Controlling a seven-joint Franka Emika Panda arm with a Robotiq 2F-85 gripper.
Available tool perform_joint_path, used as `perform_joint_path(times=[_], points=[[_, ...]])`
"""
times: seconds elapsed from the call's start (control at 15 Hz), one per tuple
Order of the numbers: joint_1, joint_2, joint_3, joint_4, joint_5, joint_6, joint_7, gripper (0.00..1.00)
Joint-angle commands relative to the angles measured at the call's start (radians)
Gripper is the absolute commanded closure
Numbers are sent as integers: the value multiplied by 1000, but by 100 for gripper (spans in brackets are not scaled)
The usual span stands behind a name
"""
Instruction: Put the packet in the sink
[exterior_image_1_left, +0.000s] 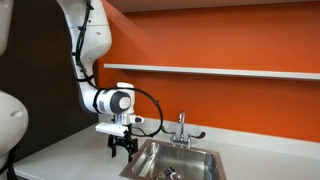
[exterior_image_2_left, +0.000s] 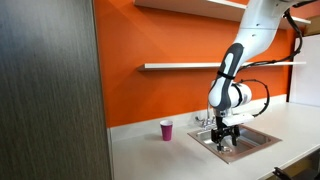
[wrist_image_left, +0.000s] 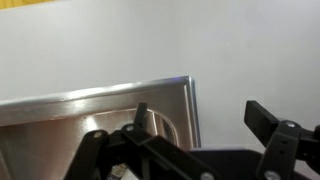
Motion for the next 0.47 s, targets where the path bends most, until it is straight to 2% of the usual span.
perform_joint_path(times=[0.0,0.4], points=[[-15,-12,15,-13,-8,-3,16,0],[-14,-11,15,-17,-8,-3,19,0]])
